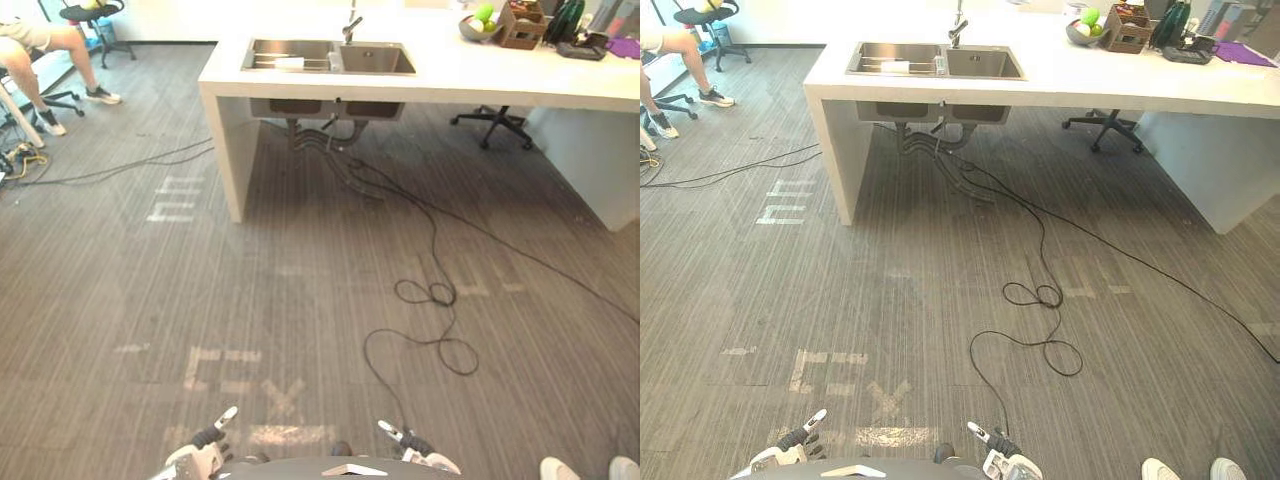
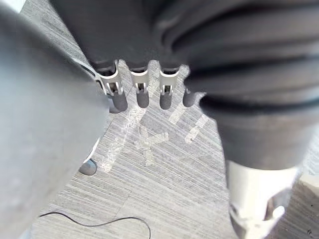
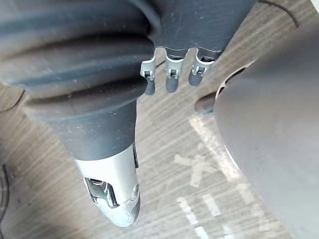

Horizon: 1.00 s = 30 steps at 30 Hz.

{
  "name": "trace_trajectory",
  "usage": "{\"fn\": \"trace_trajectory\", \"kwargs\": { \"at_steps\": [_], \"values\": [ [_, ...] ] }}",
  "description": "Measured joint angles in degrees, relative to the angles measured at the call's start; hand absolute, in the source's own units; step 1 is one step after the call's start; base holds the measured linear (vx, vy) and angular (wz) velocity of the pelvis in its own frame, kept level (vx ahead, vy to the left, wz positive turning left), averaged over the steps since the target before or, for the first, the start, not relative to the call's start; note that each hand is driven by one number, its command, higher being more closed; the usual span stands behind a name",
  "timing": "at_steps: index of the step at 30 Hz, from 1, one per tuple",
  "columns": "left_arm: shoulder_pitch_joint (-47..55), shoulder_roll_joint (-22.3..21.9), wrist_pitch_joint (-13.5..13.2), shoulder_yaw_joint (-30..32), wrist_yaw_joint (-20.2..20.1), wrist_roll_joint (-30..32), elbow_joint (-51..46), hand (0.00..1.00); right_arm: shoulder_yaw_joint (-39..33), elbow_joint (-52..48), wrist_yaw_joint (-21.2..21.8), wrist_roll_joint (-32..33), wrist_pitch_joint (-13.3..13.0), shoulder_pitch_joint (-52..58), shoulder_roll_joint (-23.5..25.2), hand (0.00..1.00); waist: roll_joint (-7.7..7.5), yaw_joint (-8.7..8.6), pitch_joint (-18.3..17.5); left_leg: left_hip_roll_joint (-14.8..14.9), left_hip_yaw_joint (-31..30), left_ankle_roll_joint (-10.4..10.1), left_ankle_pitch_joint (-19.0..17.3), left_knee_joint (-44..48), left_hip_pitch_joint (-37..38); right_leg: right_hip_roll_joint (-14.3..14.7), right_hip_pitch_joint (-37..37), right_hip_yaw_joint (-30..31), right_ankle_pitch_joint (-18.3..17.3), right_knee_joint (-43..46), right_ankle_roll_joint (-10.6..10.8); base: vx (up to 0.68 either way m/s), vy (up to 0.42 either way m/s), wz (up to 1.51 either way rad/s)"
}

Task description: Walk over to the sink, pick up the cup, carry it to the dishwasher, place the cup inside the dishwasher, then close the dishwasher door

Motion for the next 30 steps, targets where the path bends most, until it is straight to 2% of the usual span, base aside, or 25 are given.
{"fn": "trace_trajectory", "kwargs": {
  "at_steps": [6, 8, 10, 11, 12, 13, 14, 15, 16, 17, 18, 19, 21, 22, 23, 24, 25, 26, 27, 28, 29, 30],
  "values": [
    [0.6, -1.0, 0.6, 2.1, -0.6, -1.3, -0.4, 0.00, -0.2, -0.9, 2.1, -0.5, 1.7, 0.2, -0.4, 0.00, 0.35, 0.15, 0.0, 0.0, 1.0, 0.0, -1.2, 0.1, 1.5, -0.3, 1.0, 0.2, -1.7, 1.8, 0.4, -0.02, 0.002, -0.04],
    [0.6, -1.1, 1.0, 1.7, -0.7, -0.2, -0.8, 0.00, 0.7, -2.4, 2.4, -0.7, 2.5, 0.1, -0.5, 0.00, 0.27, 0.14, 0.1, -0.1, 1.0, 0.9, -2.5, 1.4, 1.1, -1.8, -2.4, -0.6, -5.9, 10.3, 1.4, 0.01, 0.049, 0.07],
    [-0.9, -0.5, 1.4, -0.9, -2.3, 4.8, -1.9, 0.00, 0.9, -4.1, 2.8, -2.3, 2.4, -0.3, -1.4, 0.00, -0.74, 0.77, 1.0, -0.7, 0.7, 1.8, -6.2, 7.5, -0.4, -6.1, -10.3, -0.7, -11.8, 30.2, 2.2, 0.00, 0.048, 0.05],
    [-1.3, -0.1, 1.3, -2.1, -2.8, 6.5, -2.0, 0.00, 0.9, -4.5, 3.1, -2.2, 2.3, -1.1, -1.8, 0.00, -0.35, 0.86, 1.3, -0.6, 0.8, 2.3, -7.3, 9.7, -0.7, -7.3, -12.6, -0.6, -12.1, 36.4, 1.6, 0.00, 0.000, 0.00],
    [-2.2, 1.2, 0.7, -4.9, -3.7, 8.4, -1.9, 0.00, 1.4, -5.2, 3.2, -1.6, 2.0, -2.4, -2.8, 0.00, -1.41, 0.45, 2.9, -0.6, 0.7, 2.6, -10.2, 14.8, -1.2, -10.6, -17.7, -0.1, -11.6, 51.4, -1.9, 0.06, -0.023, 0.07],
    [-3.0, 2.2, 0.0, -6.9, -3.4, 8.3, -1.9, 0.00, 2.7, -5.8, 3.3, -0.3, 2.1, -2.8, -3.1, 0.00, -2.55, 0.28, 3.5, -0.2, 0.0, 2.2, -13.4, 19.4, -1.1, -12.1, -19.6, 0.4, -7.9, 58.7, -3.5, 0.09, -0.033, 0.11],
    [-3.1, 2.4, -0.2, -7.7, -3.1, 7.8, -1.9, 0.00, 3.0, -5.7, 3.3, -0.1, 2.2, -2.7, -3.2, 0.00, -2.55, 0.36, 3.5, 0.3, -0.5, 1.8, -14.7, 21.0, -1.0, -12.0, -19.6, 0.3, -6.6, 60.4, -3.7, 0.14, -0.037, 0.16],
    [-3.0, 2.7, -0.5, -9.7, -2.3, 5.7, -1.9, 0.00, 3.1, -5.8, 3.4, 0.4, 2.3, -2.3, -3.1, 0.00, -2.38, 0.30, 3.5, 1.2, -1.4, 1.4, -16.0, 22.4, -0.7, -11.9, -20.8, 0.4, -3.5, 63.5, -3.3, 0.16, -0.046, 0.17],
    [-2.9, 3.0, -0.9, -10.4, -1.5, 3.5, -2.1, 0.00, 2.9, -6.3, 3.3, 0.7, 1.7, -2.0, -2.7, 0.00, -1.88, 0.23, 3.6, 1.4, -2.5, 1.5, -16.3, 22.4, -0.1, -10.9, -23.1, 1.0, -4.0, 66.1, -1.8, 0.18, -0.057, 0.15],
    [-2.8, 3.0, -1.1, -10.7, -0.9, 2.8, -2.2, 0.00, 2.9, -6.5, 3.4, 0.7, 1.7, -2.0, -2.5, 0.00, -1.86, 0.15, 3.9, 1.7, -2.8, 1.2, -16.5, 22.3, 0.1, -10.5, -23.7, 1.1, -6.7, 65.0, -0.7, 0.19, -0.088, 0.09],
    [-2.9, 3.1, -1.6, -11.8, -0.2, 2.9, -2.5, 0.00, 2.8, -6.6, 3.5, 0.7, 2.1, -2.0, -2.1, 0.00, -1.64, 0.13, 4.1, 2.6, -3.4, 0.8, -16.9, 22.2, 0.0, -9.0, -24.6, 0.4, -9.9, 58.6, 0.1, 0.21, -0.119, 0.11],
    [-2.9, 3.0, -2.4, -12.1, 0.2, 4.7, -2.5, 0.00, 2.8, -6.1, 3.7, 0.7, 2.3, -1.9, -1.6, 0.00, -1.42, -0.01, 4.3, 3.3, -3.8, 0.5, -17.1, 21.2, 0.3, -7.4, -24.8, -0.6, -10.5, 47.5, 0.9, 0.27, -0.172, 0.17],
    [-2.9, 3.0, -2.9, -12.7, 0.4, 6.5, -2.5, 0.00, 2.2, -5.9, 4.2, 0.8, 2.4, -1.6, -1.0, 0.00, -1.53, -0.12, 4.6, 3.7, -4.3, -0.4, -17.3, 19.7, 1.0, -5.7, -22.7, -1.1, -6.9, 27.9, 2.3, 0.30, -0.181, 0.23],
    [-3.1, 3.2, -2.9, -13.1, 0.3, 7.5, -2.6, 0.00, 2.1, -5.9, 4.9, 0.7, 2.5, -1.0, -0.9, 0.00, -2.09, -0.15, 4.9, 3.1, -5.0, -1.8, -17.8, 19.5, 2.1, -5.8, -20.7, -1.1, -3.6, 19.0, 3.7, 0.38, -0.210, 0.35],
    [-3.3, 2.8, -2.7, -12.6, 0.5, 7.9, -2.6, 0.00, 1.4, -6.1, 5.4, 1.8, 2.5, 0.1, -0.8, 0.00, -2.52, -0.10, 5.8, 2.9, -5.5, -3.8, -19.6, 19.7, 5.2, -6.4, -18.6, -1.6, 5.5, 17.9, 1.2, 0.37, -0.204, 0.31],
    [-3.0, 2.0, -2.3, -12.4, 0.5, 7.9, -2.3, 0.00, 1.3, -6.1, 5.5, 1.8, 2.6, -0.1, -1.5, 0.00, -1.45, -0.13, 5.9, 3.8, -5.6, -4.3, -20.0, 19.5, 5.9, -5.7, -19.0, -2.1, 3.9, 20.2, -1.2, 0.36, -0.168, 0.23],
    [-3.1, 0.2, -1.2, -12.1, 0.6, 7.9, -2.0, 0.00, 0.3, -6.3, 5.4, 1.8, 2.7, -0.2, -2.4, 0.00, 0.95, -0.34, 5.7, 5.6, -5.7, -4.4, -20.8, 19.2, 6.8, -4.6, -19.7, -2.8, 0.0, 23.9, -2.0, 0.36, -0.178, 0.09],
    [-3.0, -0.9, -0.5, -11.3, 0.5, 7.9, -2.1, 0.00, -0.3, -6.3, 5.3, 2.0, 3.0, -0.6, -2.6, 0.00, 1.84, -0.40, 5.4, 6.6, -6.3, -3.8, -21.3, 19.1, 6.9, -4.1, -21.3, -2.9, -3.3, 27.8, -2.5, 0.30, -0.148, 0.08],
    [-3.1, -1.0, -0.3, -11.0, 0.7, 7.7, -2.0, 0.00, -0.7, -6.3, 5.0, 2.6, 3.2, -0.7, -2.5, 0.00, 1.93, -0.46, 5.4, 6.8, -6.9, -3.6, -21.4, 19.2, 6.9, -3.9, -22.1, -3.1, -4.8, 29.6, -2.7, 0.26, -0.169, 0.03],
    [-3.1, -1.2, -0.2, -8.9, 0.9, 7.0, -2.0, 0.00, -2.3, -6.1, 4.7, 3.9, 4.0, -0.5, -2.1, 0.00, 2.34, -0.54, 5.1, 7.2, -8.4, -2.5, -21.5, 20.4, 6.9, -3.9, -23.1, -3.4, -7.7, 33.0, -3.2, 0.24, -0.188, 0.00],
    [-3.1, -1.3, -0.2, -6.2, 1.4, 6.4, -2.1, 0.00, -4.0, -6.1, 4.3, 4.7, 5.0, -0.3, -1.5, 0.00, 1.93, -0.59, 5.3, 7.5, -9.7, -1.2, -20.6, 24.0, 5.9, -3.9, -23.1, -4.1, -9.8, 35.4, -4.1, 0.28, -0.244, 0.02],
    [-3.1, -1.3, -0.2, -4.3, 1.9, 5.6, -2.1, 0.00, -4.8, -6.1, 4.2, 4.9, 5.5, -0.1, -1.2, 0.00, 1.79, -0.72, 5.0, 7.9, -10.6, -0.7, -20.0, 27.4, 4.4, -3.9, -23.0, -4.4, -10.7, 36.2, -4.5, 0.27, -0.246, 0.09]
  ]
}}
